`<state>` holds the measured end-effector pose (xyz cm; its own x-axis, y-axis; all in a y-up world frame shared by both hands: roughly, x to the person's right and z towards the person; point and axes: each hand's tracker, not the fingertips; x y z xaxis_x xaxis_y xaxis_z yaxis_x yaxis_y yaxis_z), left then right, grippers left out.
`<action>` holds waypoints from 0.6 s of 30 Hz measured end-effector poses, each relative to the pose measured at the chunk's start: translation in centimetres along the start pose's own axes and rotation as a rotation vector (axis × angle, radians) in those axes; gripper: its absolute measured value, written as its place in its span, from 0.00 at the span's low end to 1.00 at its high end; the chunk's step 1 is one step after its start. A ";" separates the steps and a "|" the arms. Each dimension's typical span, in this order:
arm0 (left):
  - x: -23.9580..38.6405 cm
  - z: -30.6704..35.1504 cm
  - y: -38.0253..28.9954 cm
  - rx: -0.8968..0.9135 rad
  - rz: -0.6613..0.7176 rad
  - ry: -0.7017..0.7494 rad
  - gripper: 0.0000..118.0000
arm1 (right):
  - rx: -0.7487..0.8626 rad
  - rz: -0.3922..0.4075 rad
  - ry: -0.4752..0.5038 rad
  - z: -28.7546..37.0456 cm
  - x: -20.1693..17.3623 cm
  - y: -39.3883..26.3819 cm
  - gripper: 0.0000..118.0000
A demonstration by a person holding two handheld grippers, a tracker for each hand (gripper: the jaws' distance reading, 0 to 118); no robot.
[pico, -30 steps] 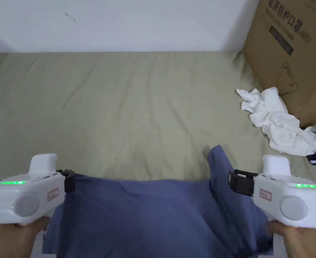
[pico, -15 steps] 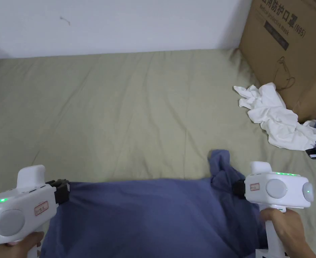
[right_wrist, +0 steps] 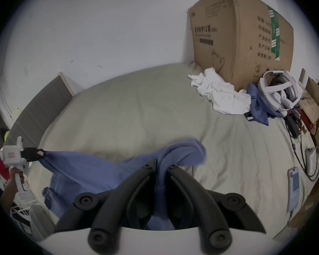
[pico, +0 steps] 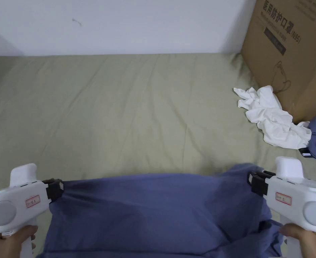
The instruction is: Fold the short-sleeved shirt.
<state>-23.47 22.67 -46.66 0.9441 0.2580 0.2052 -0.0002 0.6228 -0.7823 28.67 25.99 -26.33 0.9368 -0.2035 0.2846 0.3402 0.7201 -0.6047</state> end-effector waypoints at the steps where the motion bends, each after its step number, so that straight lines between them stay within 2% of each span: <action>1: -0.3 0.6 -0.5 -0.001 0.005 0.003 0.07 | 0.011 -0.008 0.006 1.2 0.0 -0.5 0.08; 5: -1.5 3.5 -2.8 -0.004 0.048 0.005 0.07 | 0.040 -0.063 0.055 5.8 -0.2 -2.9 0.08; 9: -1.5 6.8 -6.1 -0.003 0.068 -0.001 0.07 | 0.033 -0.077 0.068 9.0 -0.5 -5.8 0.08; 12: -1.4 8.6 -8.6 -0.022 0.066 0.000 0.07 | 0.006 -0.086 0.059 10.2 -0.4 -8.3 0.08; 18: -2.4 9.7 -14.0 -0.082 0.107 0.021 0.07 | -0.106 -0.162 0.010 9.8 1.3 -13.9 0.08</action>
<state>-28.93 20.50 -30.53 0.9468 0.3035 0.1068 -0.0747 0.5300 -0.8447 24.37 22.24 -10.24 0.8695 -0.3182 0.3778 0.4931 0.6039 -0.6262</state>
